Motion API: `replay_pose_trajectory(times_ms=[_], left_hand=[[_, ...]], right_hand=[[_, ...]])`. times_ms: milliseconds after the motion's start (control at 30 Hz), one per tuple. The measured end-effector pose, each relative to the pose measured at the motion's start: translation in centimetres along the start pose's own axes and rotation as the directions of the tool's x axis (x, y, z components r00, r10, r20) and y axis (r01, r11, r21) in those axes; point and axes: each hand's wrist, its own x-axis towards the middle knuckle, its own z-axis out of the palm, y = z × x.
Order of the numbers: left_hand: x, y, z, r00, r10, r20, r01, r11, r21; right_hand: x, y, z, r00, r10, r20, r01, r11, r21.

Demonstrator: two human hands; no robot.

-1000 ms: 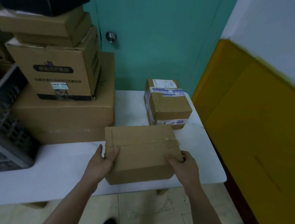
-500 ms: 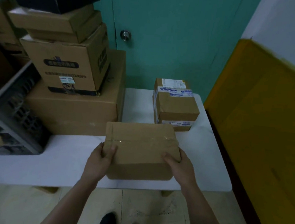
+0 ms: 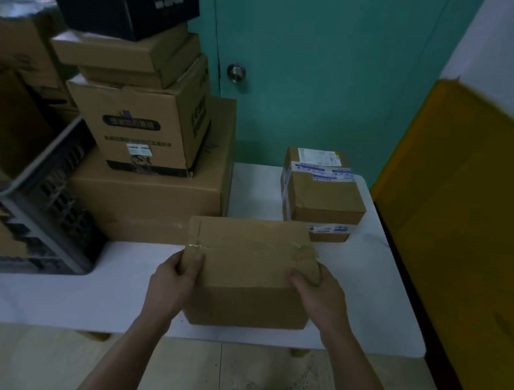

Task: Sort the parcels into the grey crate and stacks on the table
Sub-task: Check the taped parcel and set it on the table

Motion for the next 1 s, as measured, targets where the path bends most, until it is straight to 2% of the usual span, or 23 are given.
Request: replay_pose_trajectory(times_ms=[167,333,500,600,767,1000], left_hand=[[0.3,0.4,-4.9,0.999,0.019,-0.034,-0.021,0.997,-0.079],[0.3,0.8,-11.8,0.991,0.049,-0.123,-0.069,0.984,-0.163],[-1.5,1.8,-18.9,0.977,0.172,-0.122,-0.200,0.942,-0.271],[-2.2,2.2,-23.2,0.957,0.233,-0.174,-0.280,0.898,-0.339],[-1.6,1.8,-30.0,0.896,0.308,-0.320,-0.403,0.867,-0.294],[-0.2,2.5,-38.6,0.800,0.354,-0.485,-0.509,0.828,-0.234]], right_hand=[[-2.0,-3.2,2.6,0.996,-0.091,-0.026,0.089,0.994,-0.067],[-5.2,-8.5,6.1,0.982,-0.187,0.006,0.187,0.981,-0.042],[-8.3,-14.2,8.5,0.962,-0.273,-0.021,0.273,0.962,-0.001],[-10.7,-17.3,10.4,0.939,-0.342,-0.031,0.342,0.940,-0.002],[-13.1,-21.5,13.6,0.879,-0.475,-0.048,0.476,0.866,0.155],[-15.3,-26.7,19.9,0.805,-0.588,-0.079,0.592,0.788,0.168]])
